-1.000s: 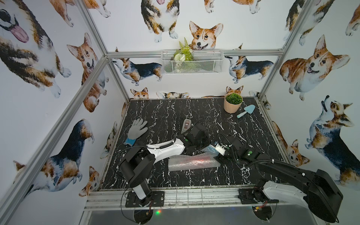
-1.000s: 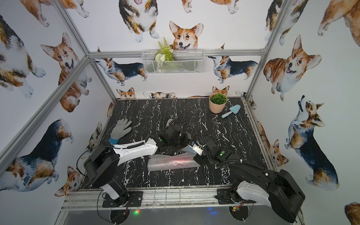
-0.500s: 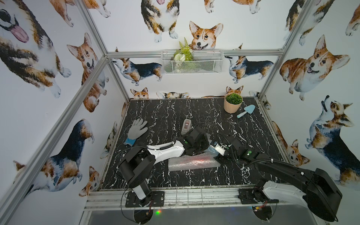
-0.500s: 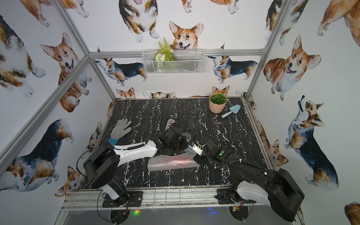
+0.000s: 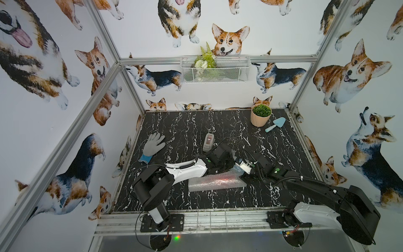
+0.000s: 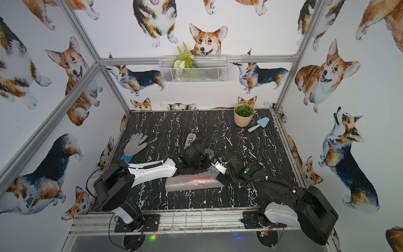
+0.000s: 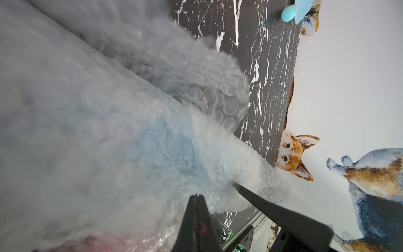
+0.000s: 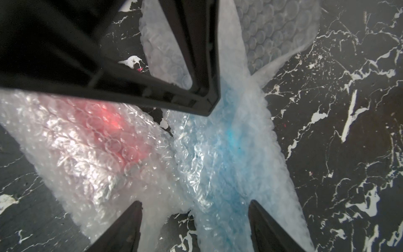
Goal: Wrap wine bottles in bubble wrap
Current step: Stick the tape on the bubble wrap.
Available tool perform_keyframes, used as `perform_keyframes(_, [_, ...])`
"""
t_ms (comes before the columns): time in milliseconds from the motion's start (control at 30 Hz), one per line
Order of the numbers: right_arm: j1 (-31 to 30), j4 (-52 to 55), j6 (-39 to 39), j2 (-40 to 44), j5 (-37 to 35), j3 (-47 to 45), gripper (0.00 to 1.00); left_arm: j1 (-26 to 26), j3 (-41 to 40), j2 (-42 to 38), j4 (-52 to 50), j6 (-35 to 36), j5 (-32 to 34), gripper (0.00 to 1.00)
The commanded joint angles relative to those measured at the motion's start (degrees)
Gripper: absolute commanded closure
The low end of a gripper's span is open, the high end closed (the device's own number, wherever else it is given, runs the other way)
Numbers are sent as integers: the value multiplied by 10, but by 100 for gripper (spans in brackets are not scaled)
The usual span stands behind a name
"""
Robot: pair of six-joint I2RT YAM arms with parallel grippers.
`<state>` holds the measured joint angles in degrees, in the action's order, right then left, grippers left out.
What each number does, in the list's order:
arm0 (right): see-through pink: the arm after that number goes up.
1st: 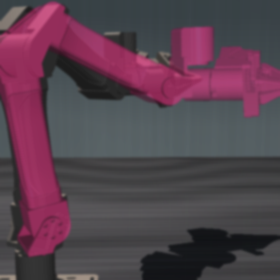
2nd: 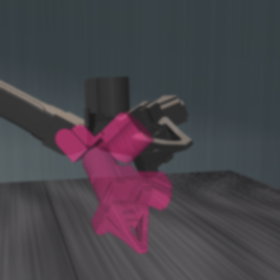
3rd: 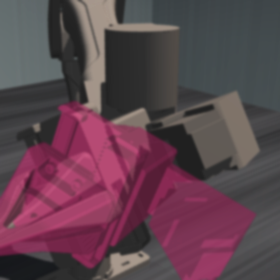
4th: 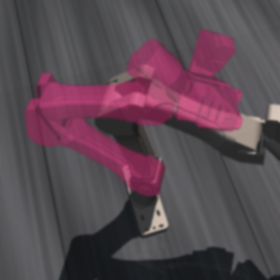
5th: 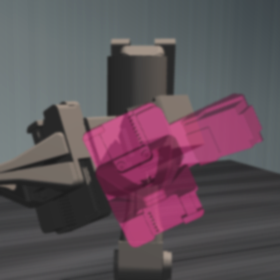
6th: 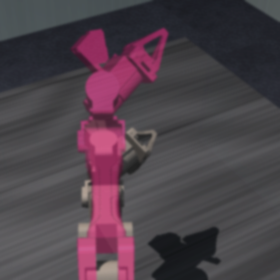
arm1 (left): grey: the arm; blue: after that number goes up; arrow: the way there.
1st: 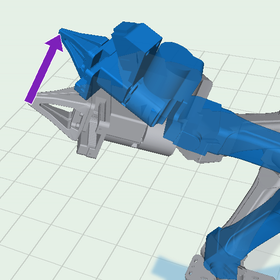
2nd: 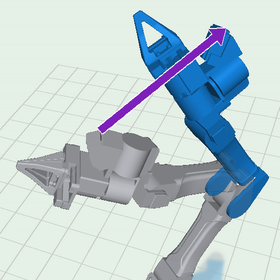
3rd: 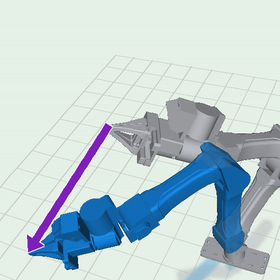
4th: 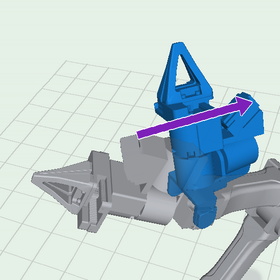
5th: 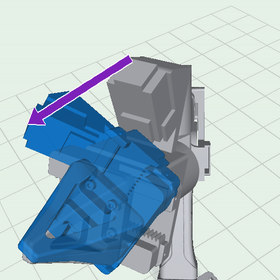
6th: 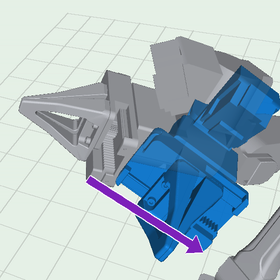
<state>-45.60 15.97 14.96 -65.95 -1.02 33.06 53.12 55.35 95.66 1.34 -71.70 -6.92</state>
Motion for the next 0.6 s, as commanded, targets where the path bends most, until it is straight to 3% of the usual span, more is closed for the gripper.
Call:
perform_keyframes(0, [-3, -3, 1, -4, 3, 5, 22, 4, -6, -3, 8, -17, 18, 100])
perform_keyframes(567, [-5, -4, -4, 14, 6, 4, 17, 7, -9, 21, 24, -21, 18, 100])
